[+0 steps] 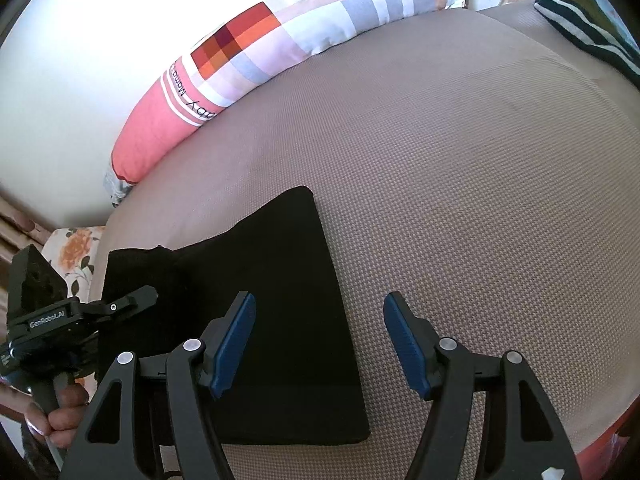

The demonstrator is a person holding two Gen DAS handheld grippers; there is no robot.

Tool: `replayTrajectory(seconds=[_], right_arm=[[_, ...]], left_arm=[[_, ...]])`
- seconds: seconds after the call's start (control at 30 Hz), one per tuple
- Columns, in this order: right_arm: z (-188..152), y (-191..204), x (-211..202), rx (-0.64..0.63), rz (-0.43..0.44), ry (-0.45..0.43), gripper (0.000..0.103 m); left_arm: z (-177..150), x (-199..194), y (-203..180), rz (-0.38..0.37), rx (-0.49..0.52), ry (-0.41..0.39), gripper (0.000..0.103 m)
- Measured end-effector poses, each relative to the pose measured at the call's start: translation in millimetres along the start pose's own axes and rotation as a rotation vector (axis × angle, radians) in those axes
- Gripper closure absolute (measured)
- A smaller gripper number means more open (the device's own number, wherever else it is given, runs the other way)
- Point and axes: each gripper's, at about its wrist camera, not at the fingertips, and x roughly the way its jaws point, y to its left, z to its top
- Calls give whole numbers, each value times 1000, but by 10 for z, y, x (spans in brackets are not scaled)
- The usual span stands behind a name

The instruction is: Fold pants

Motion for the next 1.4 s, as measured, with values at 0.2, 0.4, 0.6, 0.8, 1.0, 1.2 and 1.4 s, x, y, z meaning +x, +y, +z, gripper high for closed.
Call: replayTrajectory(seconds=[0.2, 0.4, 0.6, 0.8, 1.0, 1.2, 1.4], right_arm=[[-24, 11, 32, -1, -6, 8, 39], [-24, 8, 35, 3, 2, 8, 39], [23, 64, 48, -5, 128, 47, 38], [52, 247, 300, -44, 291, 203, 36], [53, 307, 601, -73, 302, 279, 36], [152, 304, 764, -52, 382, 258, 43], [278, 432, 919, -44, 422, 263, 85]], left_arm=[[-66, 4, -83, -59, 22, 31, 49], [-101, -242, -217, -72, 105, -46, 38], [-147, -731, -68, 137, 193, -214, 35], [-233, -1049, 364, 372, 210, -302, 35], [-299, -1122, 829, 416, 124, -287, 35], [-360, -1076, 1004, 430, 84, -266, 35], [-380, -946, 1032, 429, 79, -233, 35]])
